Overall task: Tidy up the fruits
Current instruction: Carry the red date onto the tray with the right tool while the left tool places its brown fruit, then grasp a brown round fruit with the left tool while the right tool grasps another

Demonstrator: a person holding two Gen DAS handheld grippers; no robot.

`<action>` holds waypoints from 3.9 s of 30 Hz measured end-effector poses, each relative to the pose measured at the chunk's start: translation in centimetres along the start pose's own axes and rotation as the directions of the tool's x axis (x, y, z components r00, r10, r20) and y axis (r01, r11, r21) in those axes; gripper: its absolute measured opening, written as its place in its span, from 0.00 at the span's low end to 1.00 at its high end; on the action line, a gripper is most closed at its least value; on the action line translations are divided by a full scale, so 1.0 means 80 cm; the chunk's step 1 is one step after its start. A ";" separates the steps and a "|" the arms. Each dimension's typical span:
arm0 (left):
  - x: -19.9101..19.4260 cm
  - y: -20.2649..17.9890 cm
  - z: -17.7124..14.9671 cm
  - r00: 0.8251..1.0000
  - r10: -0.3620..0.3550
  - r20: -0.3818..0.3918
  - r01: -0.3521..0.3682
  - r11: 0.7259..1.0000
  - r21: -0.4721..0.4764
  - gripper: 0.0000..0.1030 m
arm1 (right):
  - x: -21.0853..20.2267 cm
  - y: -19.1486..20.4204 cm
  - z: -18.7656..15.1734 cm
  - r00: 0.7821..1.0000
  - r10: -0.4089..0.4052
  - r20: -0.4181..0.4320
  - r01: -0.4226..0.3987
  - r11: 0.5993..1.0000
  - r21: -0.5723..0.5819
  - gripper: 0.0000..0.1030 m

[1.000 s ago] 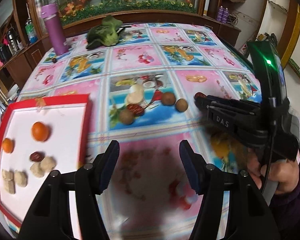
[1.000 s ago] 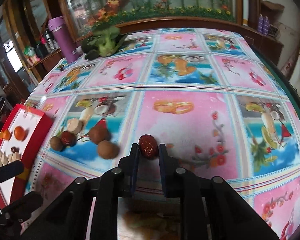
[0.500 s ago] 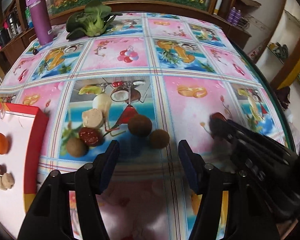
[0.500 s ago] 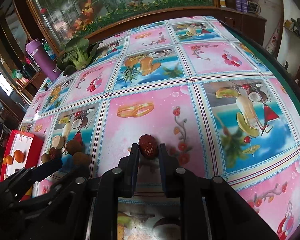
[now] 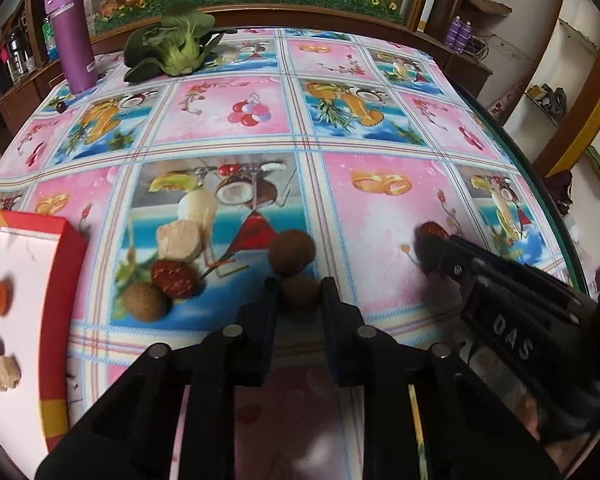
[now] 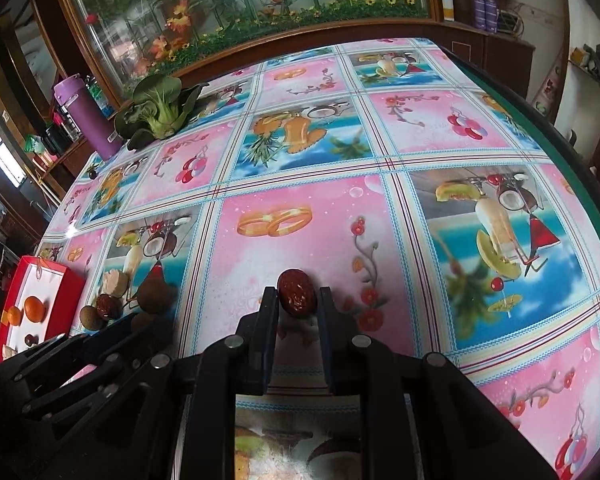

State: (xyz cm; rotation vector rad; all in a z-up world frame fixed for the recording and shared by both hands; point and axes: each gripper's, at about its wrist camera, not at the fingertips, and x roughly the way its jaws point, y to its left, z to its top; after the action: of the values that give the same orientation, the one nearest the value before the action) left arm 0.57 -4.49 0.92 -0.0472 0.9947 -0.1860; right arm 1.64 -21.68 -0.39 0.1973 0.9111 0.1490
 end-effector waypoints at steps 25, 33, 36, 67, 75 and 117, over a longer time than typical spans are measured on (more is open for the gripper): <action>-0.198 0.205 -0.135 0.922 0.329 0.205 -0.299 0.940 -0.163 0.23 | -0.066 0.235 -0.090 0.894 0.448 -0.018 -0.439 0.865 -0.244 0.17; -0.193 0.259 -0.160 0.913 0.377 0.155 -0.329 0.906 -0.267 0.23 | -0.049 0.309 -0.121 0.889 0.448 -0.098 -0.453 0.824 -0.341 0.17; -0.189 0.266 -0.162 0.909 0.390 0.146 -0.342 0.899 -0.275 0.23 | -0.043 0.324 -0.127 0.889 0.441 -0.122 -0.454 0.817 -0.356 0.17; -0.192 0.286 -0.164 0.864 0.494 0.096 -0.431 0.824 -0.367 0.59 | -0.045 0.305 -0.126 0.909 0.408 -0.081 -0.411 0.851 -0.327 0.23; -0.197 0.227 -0.137 0.900 0.399 0.173 -0.349 0.901 -0.259 0.65 | -0.053 0.203 -0.093 0.947 0.319 0.028 -0.305 0.925 -0.225 0.23; -0.010 0.085 -0.001 0.997 0.066 -0.027 -0.062 0.991 0.115 0.39 | 0.027 0.104 -0.008 0.996 0.084 0.001 -0.082 0.984 -0.158 0.25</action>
State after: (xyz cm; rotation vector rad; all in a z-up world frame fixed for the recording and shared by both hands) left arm 0.98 2.31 0.66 0.0924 1.0133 -0.1851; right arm 2.05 -13.05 -0.47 0.0883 0.8793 0.2967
